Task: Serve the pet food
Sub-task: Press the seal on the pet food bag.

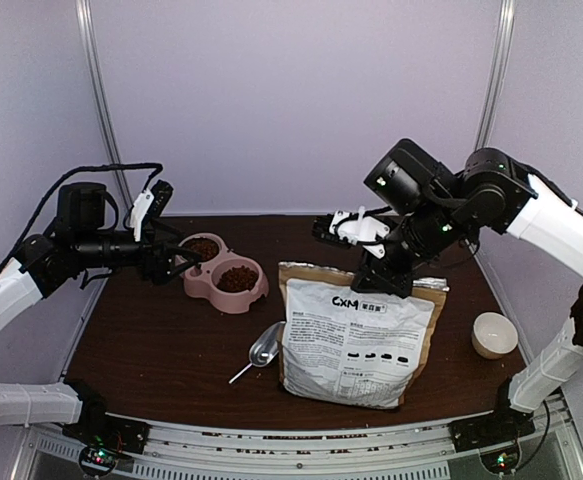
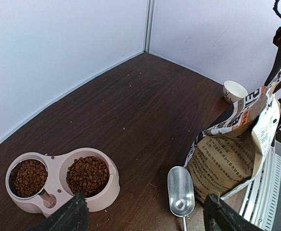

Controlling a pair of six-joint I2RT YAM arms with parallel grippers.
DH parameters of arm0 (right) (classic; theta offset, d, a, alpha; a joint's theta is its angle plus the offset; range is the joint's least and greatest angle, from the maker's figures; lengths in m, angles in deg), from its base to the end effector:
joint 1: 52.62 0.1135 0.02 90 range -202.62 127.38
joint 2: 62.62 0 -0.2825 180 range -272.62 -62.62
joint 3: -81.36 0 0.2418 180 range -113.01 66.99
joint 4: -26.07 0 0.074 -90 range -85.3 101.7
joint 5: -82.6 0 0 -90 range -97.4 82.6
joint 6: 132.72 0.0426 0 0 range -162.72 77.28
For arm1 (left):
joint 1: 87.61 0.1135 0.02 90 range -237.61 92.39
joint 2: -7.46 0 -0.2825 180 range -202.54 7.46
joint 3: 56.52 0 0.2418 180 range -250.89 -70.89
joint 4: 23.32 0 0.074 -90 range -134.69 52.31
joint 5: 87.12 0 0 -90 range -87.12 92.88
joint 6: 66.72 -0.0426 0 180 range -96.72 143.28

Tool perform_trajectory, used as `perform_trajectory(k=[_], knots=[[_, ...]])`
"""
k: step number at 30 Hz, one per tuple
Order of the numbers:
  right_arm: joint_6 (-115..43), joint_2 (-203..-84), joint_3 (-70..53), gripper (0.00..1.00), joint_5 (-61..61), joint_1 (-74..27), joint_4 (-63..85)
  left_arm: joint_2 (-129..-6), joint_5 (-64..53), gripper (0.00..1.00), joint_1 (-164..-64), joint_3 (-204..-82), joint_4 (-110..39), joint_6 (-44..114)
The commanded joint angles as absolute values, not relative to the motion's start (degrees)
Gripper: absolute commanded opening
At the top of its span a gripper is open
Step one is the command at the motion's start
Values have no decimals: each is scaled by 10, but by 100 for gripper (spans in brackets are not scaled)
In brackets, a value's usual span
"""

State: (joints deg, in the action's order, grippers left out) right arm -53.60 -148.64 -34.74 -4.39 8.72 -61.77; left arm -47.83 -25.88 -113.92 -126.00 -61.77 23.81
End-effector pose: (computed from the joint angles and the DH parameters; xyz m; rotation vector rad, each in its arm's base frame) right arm 0.1284 0.2396 0.4179 -1.5648 2.1113 0.3862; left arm 0.1658 -0.1048 0.3593 0.7692 1.8757 -0.7987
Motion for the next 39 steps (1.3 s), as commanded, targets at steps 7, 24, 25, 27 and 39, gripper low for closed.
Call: perform_trajectory(k=[7,24,25,27,39], knots=[[-546,-1521,-399,0,-35,85,-579,-472,-278,85,-1136,-1266,-603,230],[-550,-1551,-431,0,-20,85,-564,-469,-283,85,-1136,-1266,-602,230],[-550,-1552,-433,0,-19,86,-563,-469,-283,85,-1136,-1266,-603,230],[-549,-1556,-436,0,-19,85,-564,-468,-282,85,-1136,-1266,-603,230],[-545,-1512,-398,9,-58,85,-611,-467,-283,85,-1136,-1266,-603,230]])
